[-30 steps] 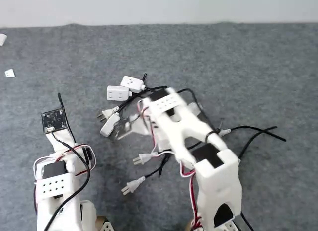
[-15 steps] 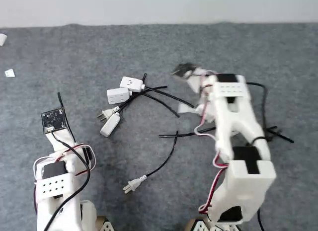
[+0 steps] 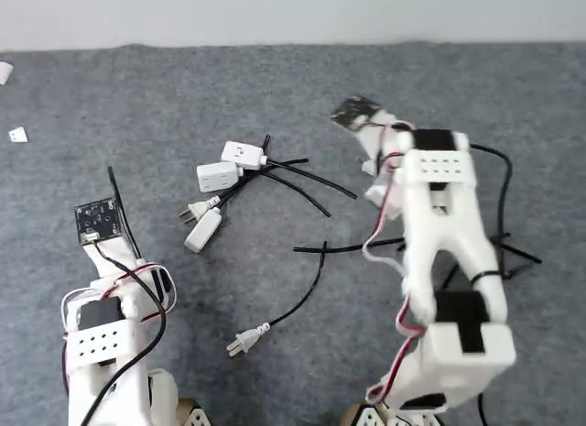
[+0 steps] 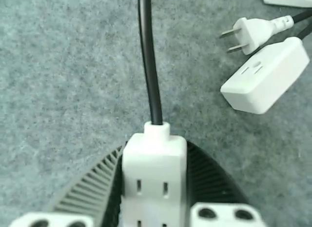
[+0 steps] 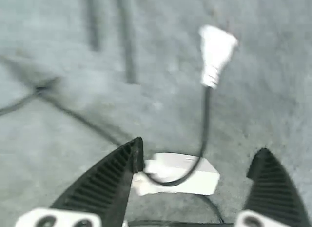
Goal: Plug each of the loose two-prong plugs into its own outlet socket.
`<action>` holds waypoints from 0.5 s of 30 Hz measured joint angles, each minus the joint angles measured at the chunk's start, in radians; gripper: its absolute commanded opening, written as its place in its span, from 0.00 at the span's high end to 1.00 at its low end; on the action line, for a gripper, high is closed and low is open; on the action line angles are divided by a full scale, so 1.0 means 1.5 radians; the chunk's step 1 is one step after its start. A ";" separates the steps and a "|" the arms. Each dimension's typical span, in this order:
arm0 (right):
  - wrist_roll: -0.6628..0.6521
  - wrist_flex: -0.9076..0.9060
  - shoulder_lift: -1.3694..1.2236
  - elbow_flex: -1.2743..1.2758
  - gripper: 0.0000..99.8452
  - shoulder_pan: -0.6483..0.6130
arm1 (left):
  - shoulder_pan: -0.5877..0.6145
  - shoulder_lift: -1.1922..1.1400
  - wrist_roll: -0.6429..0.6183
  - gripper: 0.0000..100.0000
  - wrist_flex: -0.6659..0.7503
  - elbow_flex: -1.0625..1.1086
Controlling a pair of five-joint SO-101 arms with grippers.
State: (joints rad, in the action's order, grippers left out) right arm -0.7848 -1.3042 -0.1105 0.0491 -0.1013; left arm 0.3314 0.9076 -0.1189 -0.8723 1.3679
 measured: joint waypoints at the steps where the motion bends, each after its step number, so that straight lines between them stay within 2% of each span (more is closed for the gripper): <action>1: 0.000 -0.023 0.025 0.000 0.84 -0.024 | 0.000 0.000 0.000 0.99 0.000 0.000; 4: 0.024 -0.098 0.089 -0.001 0.96 -0.110 | 0.000 0.004 0.000 0.99 0.000 0.000; 6: 0.031 -0.124 0.120 0.016 0.98 -0.177 | 0.000 0.004 0.000 0.99 0.000 0.000; 8: 0.032 -0.126 0.137 0.070 0.93 -0.241 | 0.000 0.004 0.000 0.99 0.000 0.000; 12: -0.016 -0.068 0.141 0.242 0.76 -0.399 | 0.000 0.004 0.000 0.99 0.000 0.000; 15: -0.028 0.021 0.141 0.353 0.71 -0.454 | 0.000 0.004 0.000 0.99 0.000 0.000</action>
State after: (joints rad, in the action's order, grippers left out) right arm -0.8263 -1.2720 0.1013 0.5785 -0.7825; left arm 0.3314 0.9137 -0.1189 -0.8723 1.3679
